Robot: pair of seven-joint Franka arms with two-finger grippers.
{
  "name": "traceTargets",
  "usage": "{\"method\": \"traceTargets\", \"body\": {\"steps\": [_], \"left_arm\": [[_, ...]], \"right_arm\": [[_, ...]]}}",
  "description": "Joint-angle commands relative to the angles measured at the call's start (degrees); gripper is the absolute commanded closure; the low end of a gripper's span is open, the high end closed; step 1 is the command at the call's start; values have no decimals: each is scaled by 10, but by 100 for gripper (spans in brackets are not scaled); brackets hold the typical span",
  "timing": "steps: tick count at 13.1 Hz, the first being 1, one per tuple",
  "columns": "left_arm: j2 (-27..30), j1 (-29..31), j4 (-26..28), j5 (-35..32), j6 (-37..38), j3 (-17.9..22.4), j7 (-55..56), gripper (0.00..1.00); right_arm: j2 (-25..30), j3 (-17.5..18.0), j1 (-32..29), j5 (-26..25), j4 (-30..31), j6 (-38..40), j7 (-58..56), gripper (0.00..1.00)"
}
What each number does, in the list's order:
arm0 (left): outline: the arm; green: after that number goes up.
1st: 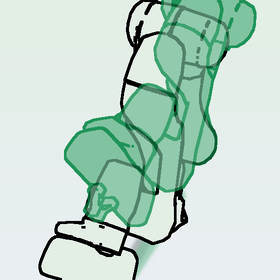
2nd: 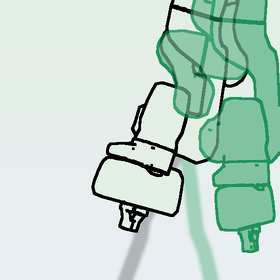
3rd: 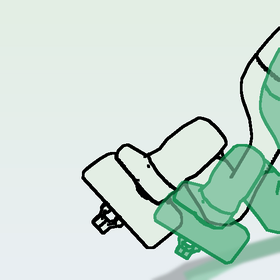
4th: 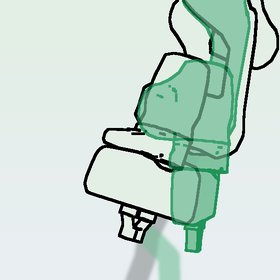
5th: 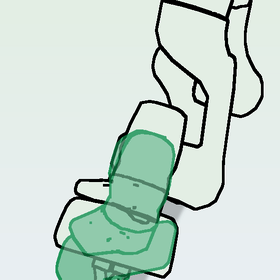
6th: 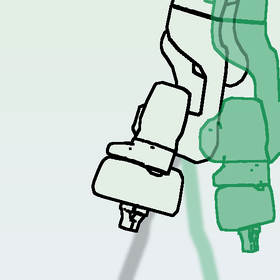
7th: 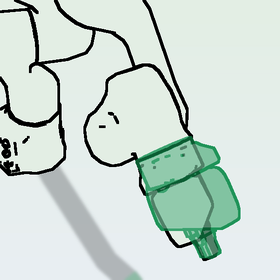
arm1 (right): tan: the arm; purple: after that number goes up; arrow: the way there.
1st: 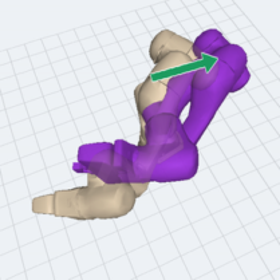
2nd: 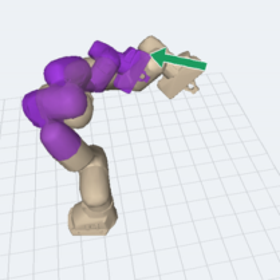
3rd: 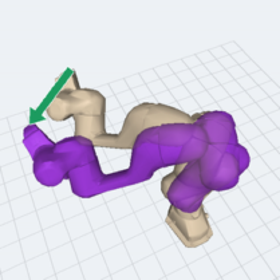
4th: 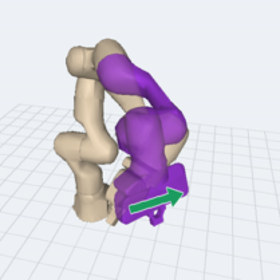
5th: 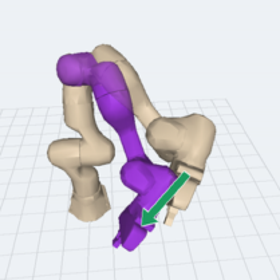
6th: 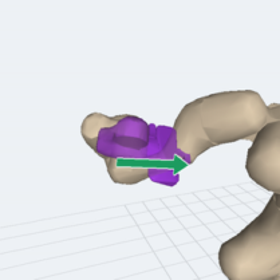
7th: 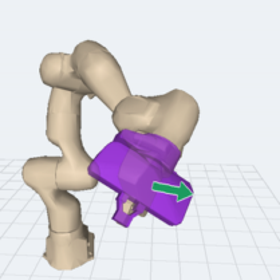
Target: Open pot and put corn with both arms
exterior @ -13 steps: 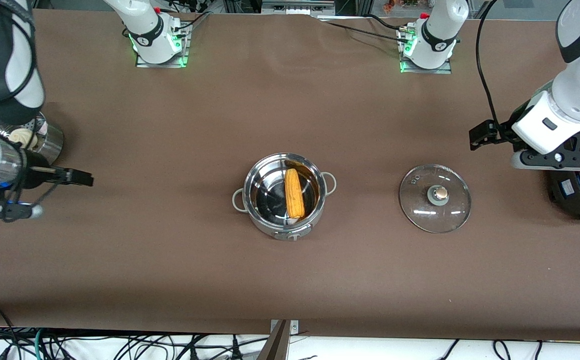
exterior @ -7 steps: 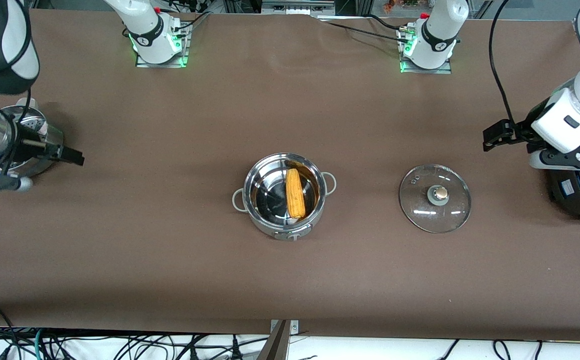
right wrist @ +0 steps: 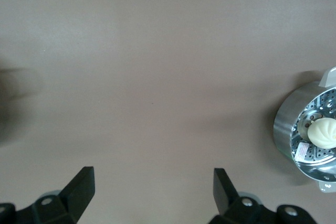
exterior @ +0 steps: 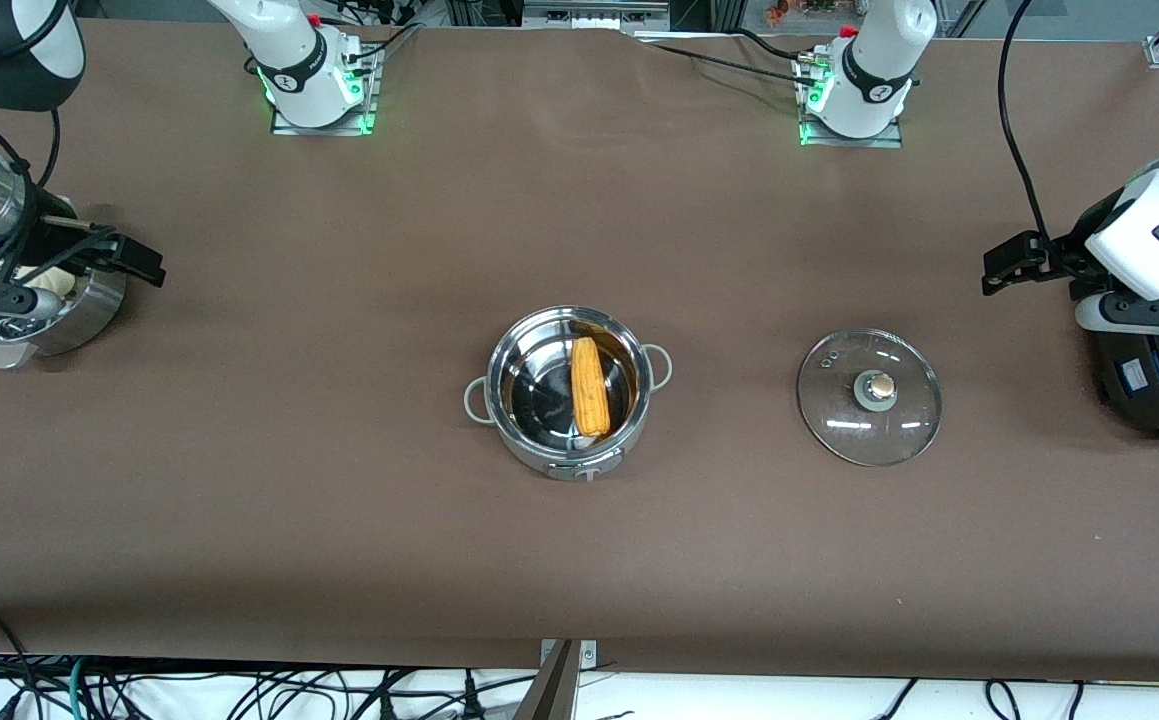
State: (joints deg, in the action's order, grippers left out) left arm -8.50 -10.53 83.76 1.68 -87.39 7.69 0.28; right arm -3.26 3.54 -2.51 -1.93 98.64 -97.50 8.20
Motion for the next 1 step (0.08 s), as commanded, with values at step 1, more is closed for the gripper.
{"method": "traceTargets", "body": {"steps": [1], "left_arm": [[39, 2, 49, 5, -3, -2, -8, 0]], "right_arm": [[-27, 1, -4, -8, -41, 14, -12, 0]]}}
